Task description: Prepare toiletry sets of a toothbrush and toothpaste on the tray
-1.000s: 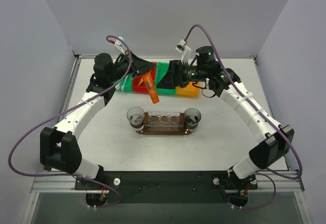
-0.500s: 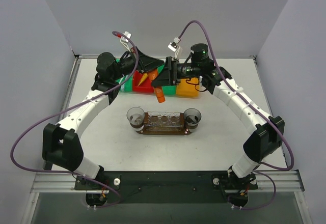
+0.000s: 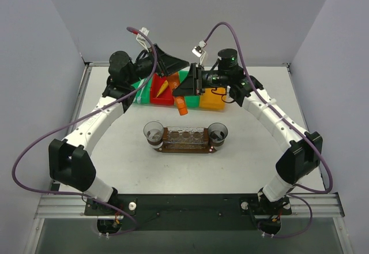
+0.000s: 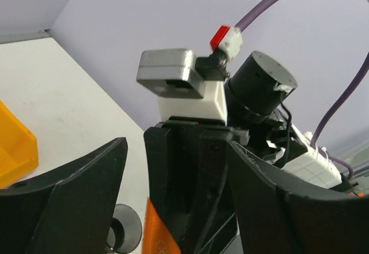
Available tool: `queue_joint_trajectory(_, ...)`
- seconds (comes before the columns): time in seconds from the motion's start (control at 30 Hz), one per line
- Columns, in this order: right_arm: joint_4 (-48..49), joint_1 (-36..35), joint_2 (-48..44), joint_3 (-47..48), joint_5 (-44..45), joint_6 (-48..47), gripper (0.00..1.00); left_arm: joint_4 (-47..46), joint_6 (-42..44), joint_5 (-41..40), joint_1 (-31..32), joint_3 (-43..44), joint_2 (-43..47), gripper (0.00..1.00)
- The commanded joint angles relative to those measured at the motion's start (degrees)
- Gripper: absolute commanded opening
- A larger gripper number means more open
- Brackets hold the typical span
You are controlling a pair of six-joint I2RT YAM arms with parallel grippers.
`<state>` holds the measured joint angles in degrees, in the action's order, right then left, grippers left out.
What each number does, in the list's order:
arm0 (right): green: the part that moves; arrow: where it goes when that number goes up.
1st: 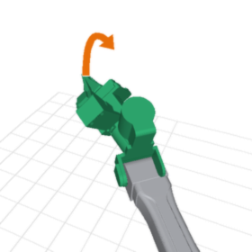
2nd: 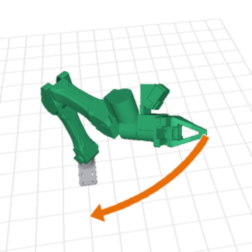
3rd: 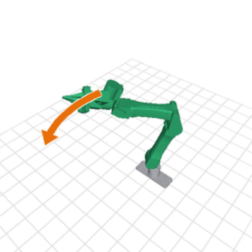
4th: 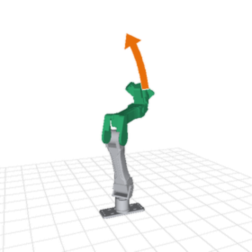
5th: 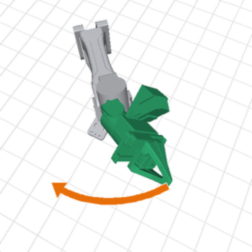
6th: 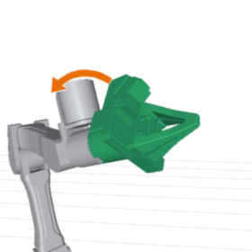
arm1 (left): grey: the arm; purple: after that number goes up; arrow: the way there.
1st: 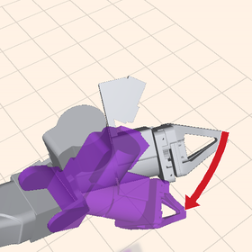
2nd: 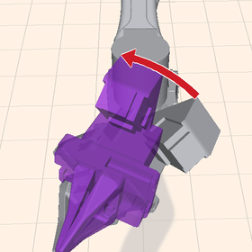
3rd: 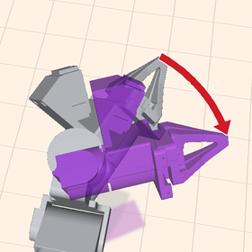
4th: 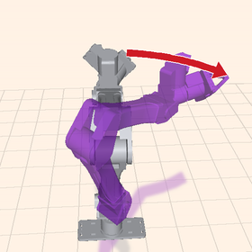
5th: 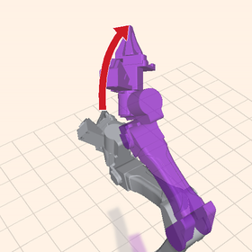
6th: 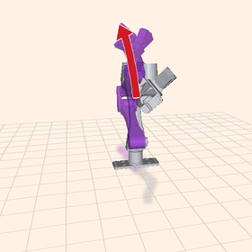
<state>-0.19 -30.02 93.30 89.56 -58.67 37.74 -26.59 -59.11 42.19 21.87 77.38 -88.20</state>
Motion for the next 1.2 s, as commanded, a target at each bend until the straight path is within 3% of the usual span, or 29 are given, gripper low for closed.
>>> queue_joint_trajectory(0.0,2.74,1.01,-3.56,-1.31,0.66,0.50,0.04,8.00,7.23,-3.95,-0.94,6.10,1.72,0.83)
queue_joint_trajectory(0.2,1.60,2.51,-6.98,-4.48,7.15,-1.17,0.04,18.04,14.70,-10.81,-7.53,6.03,6.98,0.86)
queue_joint_trajectory(0.33,1.42,3.04,-8.30,-3.69,12.25,-2.32,0.04,21.76,21.49,-5.83,-7.89,4.36,10.15,0.87)
queue_joint_trajectory(0.5,1.68,3.48,-8.48,-0.54,19.47,-3.54,0.04,14.64,20.17,3.76,-6.23,-5.82,15.16,0.87)
queue_joint_trajectory(0.7,6.15,3.21,-6.90,2.90,20.79,-2.93,0.06,19.82,22.37,9.57,-1.83,-6.98,14.29,0.88)
queue_joint_trajectory(1.03,10.03,0.41,-7.16,1.06,20.09,-1.44,0.07,16.49,19.13,9.22,2.48,-6.90,9.98,0.88)
queue_joint_trajectory(1.17,10.56,-1.35,-7.52,-0.17,21.58,-1.26,0.07,14.90,17.28,10.19,2.92,-6.90,8.23,0.81)
